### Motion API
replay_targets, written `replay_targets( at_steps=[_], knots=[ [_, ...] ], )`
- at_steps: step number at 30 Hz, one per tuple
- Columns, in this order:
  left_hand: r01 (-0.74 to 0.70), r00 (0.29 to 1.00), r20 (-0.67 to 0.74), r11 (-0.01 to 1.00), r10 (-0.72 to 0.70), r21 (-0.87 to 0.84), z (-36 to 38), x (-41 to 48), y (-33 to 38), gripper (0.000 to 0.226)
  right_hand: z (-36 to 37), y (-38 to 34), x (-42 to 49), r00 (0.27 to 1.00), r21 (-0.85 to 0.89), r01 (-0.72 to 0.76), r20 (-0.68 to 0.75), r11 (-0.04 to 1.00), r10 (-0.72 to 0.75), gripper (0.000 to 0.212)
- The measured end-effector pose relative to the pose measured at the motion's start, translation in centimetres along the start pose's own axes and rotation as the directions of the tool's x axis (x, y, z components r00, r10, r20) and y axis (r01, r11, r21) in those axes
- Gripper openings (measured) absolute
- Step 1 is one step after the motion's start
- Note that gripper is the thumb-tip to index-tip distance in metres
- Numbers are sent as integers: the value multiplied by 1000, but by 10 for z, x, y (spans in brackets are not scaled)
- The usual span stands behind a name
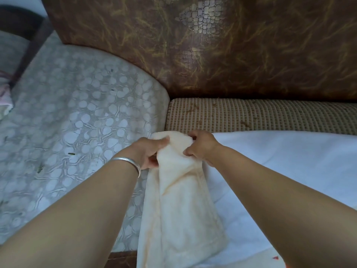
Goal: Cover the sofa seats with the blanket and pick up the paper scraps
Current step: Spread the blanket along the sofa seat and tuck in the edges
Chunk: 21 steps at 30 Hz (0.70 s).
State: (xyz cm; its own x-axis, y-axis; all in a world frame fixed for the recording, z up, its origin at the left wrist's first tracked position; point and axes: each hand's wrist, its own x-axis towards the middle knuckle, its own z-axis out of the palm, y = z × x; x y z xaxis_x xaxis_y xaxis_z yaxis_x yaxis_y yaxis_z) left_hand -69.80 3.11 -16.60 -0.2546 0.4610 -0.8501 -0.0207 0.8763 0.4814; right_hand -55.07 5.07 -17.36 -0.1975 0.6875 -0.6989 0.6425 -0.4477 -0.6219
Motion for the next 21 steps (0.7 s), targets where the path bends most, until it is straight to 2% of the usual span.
replay_targets(
  at_steps=[2,3,5,6,7,10,12,14,17,21],
  knots=[
    [-109,993,-31,994,109,2,1,3,3,23,4,-1,0,1000,-8,26,-7,1000,-26,64],
    [-199,975,-104,980,198,0,0,7,4,27,7,-2,-1,999,-41,49,-6,998,-49,61],
    [-342,894,-250,927,371,153,-5,15,8,30,11,-3,0,994,-195,105,-3,975,-107,56],
    [-357,874,-260,905,411,232,-6,15,8,32,13,-4,-1,992,-288,120,-8,950,-128,56],
    [-357,876,-239,897,419,262,-6,15,6,38,14,-4,-2,990,-360,124,-16,925,-139,58],
    [-257,955,-101,947,280,193,-8,10,-7,52,15,-3,-10,972,-455,145,-100,878,-212,51],
    [-183,979,-23,930,200,320,-11,9,-15,56,14,-5,-19,935,-472,215,-152,855,-319,39],
    [-184,971,-54,876,232,446,-12,10,-18,57,14,-8,-25,918,-492,277,-118,825,-378,31],
    [-238,926,-160,858,342,455,-8,8,-16,51,20,-7,-27,954,-533,260,14,805,-298,27],
    [-222,939,-147,876,310,429,-5,4,-19,58,27,-2,-28,984,-590,176,99,788,-146,33]
  ],
)
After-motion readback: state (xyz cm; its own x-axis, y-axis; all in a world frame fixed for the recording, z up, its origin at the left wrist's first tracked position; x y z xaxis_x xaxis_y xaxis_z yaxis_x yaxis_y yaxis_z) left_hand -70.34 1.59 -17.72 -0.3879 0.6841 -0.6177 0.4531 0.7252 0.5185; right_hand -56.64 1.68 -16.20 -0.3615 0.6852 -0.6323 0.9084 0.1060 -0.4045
